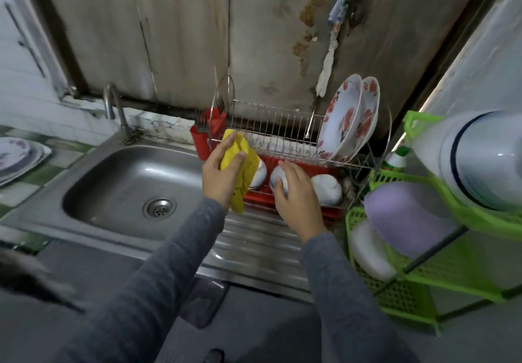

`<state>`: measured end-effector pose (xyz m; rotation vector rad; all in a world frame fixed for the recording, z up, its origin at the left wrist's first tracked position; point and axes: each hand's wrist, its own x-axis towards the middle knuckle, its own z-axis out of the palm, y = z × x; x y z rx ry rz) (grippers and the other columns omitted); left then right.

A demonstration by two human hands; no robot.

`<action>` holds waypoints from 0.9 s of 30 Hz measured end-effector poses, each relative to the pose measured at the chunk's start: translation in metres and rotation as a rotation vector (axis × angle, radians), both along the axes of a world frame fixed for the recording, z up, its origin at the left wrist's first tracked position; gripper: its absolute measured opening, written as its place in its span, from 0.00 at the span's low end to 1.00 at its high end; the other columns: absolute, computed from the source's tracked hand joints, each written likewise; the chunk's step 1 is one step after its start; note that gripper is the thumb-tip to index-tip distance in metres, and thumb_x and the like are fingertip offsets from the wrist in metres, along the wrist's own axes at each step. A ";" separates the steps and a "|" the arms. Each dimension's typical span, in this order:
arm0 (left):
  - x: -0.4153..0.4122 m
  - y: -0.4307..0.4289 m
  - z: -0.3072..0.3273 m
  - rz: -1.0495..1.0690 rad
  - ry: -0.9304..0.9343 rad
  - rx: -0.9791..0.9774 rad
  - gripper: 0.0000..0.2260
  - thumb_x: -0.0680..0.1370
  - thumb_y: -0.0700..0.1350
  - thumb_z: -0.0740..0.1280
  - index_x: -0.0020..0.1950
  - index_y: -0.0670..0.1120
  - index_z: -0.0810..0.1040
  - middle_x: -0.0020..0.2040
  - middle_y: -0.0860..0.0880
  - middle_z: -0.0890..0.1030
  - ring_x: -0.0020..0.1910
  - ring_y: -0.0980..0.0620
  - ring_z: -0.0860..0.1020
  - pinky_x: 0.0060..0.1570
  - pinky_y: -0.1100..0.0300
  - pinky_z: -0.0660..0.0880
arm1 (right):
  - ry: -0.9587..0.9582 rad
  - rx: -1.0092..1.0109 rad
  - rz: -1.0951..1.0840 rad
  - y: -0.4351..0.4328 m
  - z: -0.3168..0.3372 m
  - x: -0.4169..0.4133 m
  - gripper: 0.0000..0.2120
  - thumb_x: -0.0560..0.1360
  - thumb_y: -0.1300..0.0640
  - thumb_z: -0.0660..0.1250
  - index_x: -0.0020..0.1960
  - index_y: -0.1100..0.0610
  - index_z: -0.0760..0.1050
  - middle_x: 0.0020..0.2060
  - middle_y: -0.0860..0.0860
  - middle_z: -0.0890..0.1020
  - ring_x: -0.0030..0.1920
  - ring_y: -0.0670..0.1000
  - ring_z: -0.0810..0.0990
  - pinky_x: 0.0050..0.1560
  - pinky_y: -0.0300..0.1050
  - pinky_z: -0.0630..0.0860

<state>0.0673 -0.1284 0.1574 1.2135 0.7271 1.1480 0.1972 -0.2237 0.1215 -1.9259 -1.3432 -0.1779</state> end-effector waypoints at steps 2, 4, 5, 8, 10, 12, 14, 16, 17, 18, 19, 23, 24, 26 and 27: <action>-0.024 -0.008 -0.018 0.045 0.040 -0.046 0.19 0.78 0.40 0.69 0.63 0.60 0.78 0.63 0.53 0.78 0.61 0.56 0.77 0.58 0.61 0.77 | 0.034 -0.078 0.057 0.001 -0.017 -0.019 0.17 0.82 0.58 0.62 0.68 0.62 0.74 0.62 0.57 0.79 0.62 0.58 0.77 0.62 0.56 0.76; -0.049 -0.015 -0.035 0.097 0.060 -0.100 0.19 0.79 0.39 0.69 0.65 0.58 0.78 0.62 0.53 0.78 0.58 0.57 0.78 0.53 0.65 0.77 | 0.041 -0.179 0.098 0.004 -0.032 -0.040 0.16 0.82 0.58 0.61 0.67 0.60 0.75 0.61 0.58 0.80 0.59 0.60 0.79 0.57 0.56 0.77; -0.061 -0.018 -0.042 0.128 0.068 -0.126 0.19 0.79 0.38 0.69 0.65 0.57 0.78 0.62 0.52 0.78 0.56 0.58 0.78 0.53 0.66 0.77 | 0.038 -0.236 0.119 0.007 -0.038 -0.051 0.16 0.82 0.57 0.61 0.67 0.59 0.76 0.60 0.58 0.81 0.59 0.61 0.79 0.56 0.56 0.77; -0.100 -0.023 -0.064 0.206 0.086 -0.203 0.19 0.79 0.37 0.68 0.65 0.57 0.77 0.61 0.51 0.77 0.51 0.59 0.77 0.56 0.59 0.77 | 0.017 -0.392 0.220 0.022 -0.057 -0.083 0.15 0.80 0.56 0.63 0.63 0.60 0.77 0.57 0.59 0.81 0.57 0.62 0.79 0.54 0.57 0.76; -0.129 -0.022 -0.078 0.262 0.088 -0.255 0.19 0.79 0.37 0.68 0.66 0.57 0.77 0.61 0.52 0.77 0.53 0.55 0.77 0.54 0.60 0.78 | -0.013 -0.495 0.283 0.036 -0.068 -0.107 0.14 0.79 0.54 0.62 0.59 0.60 0.78 0.56 0.58 0.81 0.57 0.62 0.79 0.54 0.56 0.76; -0.160 -0.018 -0.091 0.336 0.100 -0.285 0.19 0.79 0.37 0.69 0.65 0.57 0.77 0.58 0.53 0.78 0.57 0.52 0.77 0.52 0.61 0.79 | -0.049 -0.615 0.322 0.052 -0.074 -0.135 0.15 0.80 0.52 0.60 0.58 0.59 0.78 0.57 0.58 0.81 0.58 0.61 0.79 0.55 0.54 0.76; -0.194 -0.011 -0.103 0.394 0.118 -0.321 0.19 0.79 0.37 0.69 0.66 0.56 0.78 0.58 0.53 0.79 0.60 0.48 0.78 0.59 0.52 0.78 | -0.084 -0.704 0.366 0.069 -0.081 -0.165 0.14 0.80 0.51 0.59 0.56 0.59 0.77 0.57 0.59 0.81 0.58 0.61 0.79 0.53 0.52 0.76; -0.229 0.001 -0.113 0.441 0.149 -0.335 0.19 0.79 0.38 0.69 0.66 0.56 0.77 0.63 0.50 0.77 0.63 0.47 0.77 0.64 0.49 0.75 | -0.094 -0.771 0.419 0.088 -0.089 -0.197 0.13 0.80 0.52 0.58 0.54 0.60 0.76 0.56 0.60 0.81 0.57 0.62 0.79 0.52 0.51 0.75; -0.248 0.008 -0.116 0.462 0.165 -0.340 0.19 0.79 0.38 0.69 0.66 0.56 0.77 0.65 0.49 0.76 0.63 0.49 0.76 0.64 0.51 0.75 | -0.081 -0.802 0.443 0.097 -0.092 -0.214 0.13 0.80 0.53 0.59 0.55 0.60 0.77 0.56 0.60 0.81 0.57 0.62 0.79 0.52 0.51 0.75; -0.266 0.015 -0.118 0.485 0.171 -0.347 0.19 0.79 0.39 0.69 0.67 0.56 0.77 0.66 0.49 0.75 0.62 0.50 0.76 0.63 0.53 0.75 | -0.068 -0.816 0.466 0.108 -0.095 -0.232 0.13 0.80 0.53 0.59 0.56 0.60 0.77 0.56 0.60 0.81 0.57 0.62 0.79 0.51 0.51 0.75; -0.284 0.023 -0.120 0.510 0.178 -0.354 0.19 0.79 0.39 0.69 0.68 0.55 0.77 0.66 0.49 0.75 0.62 0.50 0.76 0.63 0.53 0.75 | -0.058 -0.817 0.486 0.118 -0.097 -0.251 0.13 0.80 0.54 0.59 0.57 0.60 0.76 0.56 0.60 0.81 0.57 0.63 0.79 0.51 0.51 0.74; -0.359 0.060 -0.127 0.572 0.205 -0.369 0.19 0.79 0.38 0.69 0.67 0.54 0.77 0.66 0.47 0.75 0.66 0.46 0.75 0.67 0.46 0.73 | -0.059 -0.801 0.560 0.162 -0.104 -0.331 0.10 0.79 0.56 0.58 0.51 0.60 0.75 0.53 0.60 0.80 0.54 0.62 0.79 0.48 0.50 0.74; -0.378 0.069 -0.129 0.581 0.207 -0.368 0.19 0.79 0.38 0.69 0.66 0.56 0.77 0.67 0.46 0.76 0.66 0.45 0.75 0.67 0.46 0.73 | -0.065 -0.793 0.571 0.173 -0.104 -0.350 0.11 0.79 0.56 0.58 0.53 0.60 0.76 0.53 0.60 0.80 0.55 0.62 0.78 0.49 0.50 0.74; -0.408 0.086 -0.128 0.593 0.201 -0.363 0.19 0.79 0.38 0.69 0.66 0.56 0.77 0.68 0.46 0.76 0.66 0.46 0.75 0.68 0.46 0.73 | -0.079 -0.787 0.587 0.192 -0.105 -0.378 0.11 0.80 0.56 0.57 0.54 0.60 0.75 0.54 0.60 0.80 0.55 0.61 0.78 0.51 0.51 0.75; -0.428 0.096 -0.127 0.609 0.192 -0.358 0.19 0.79 0.37 0.69 0.67 0.55 0.77 0.68 0.46 0.76 0.66 0.46 0.75 0.68 0.46 0.72 | -0.086 -0.786 0.606 0.205 -0.104 -0.397 0.10 0.80 0.56 0.57 0.53 0.60 0.75 0.54 0.60 0.80 0.55 0.61 0.78 0.51 0.51 0.76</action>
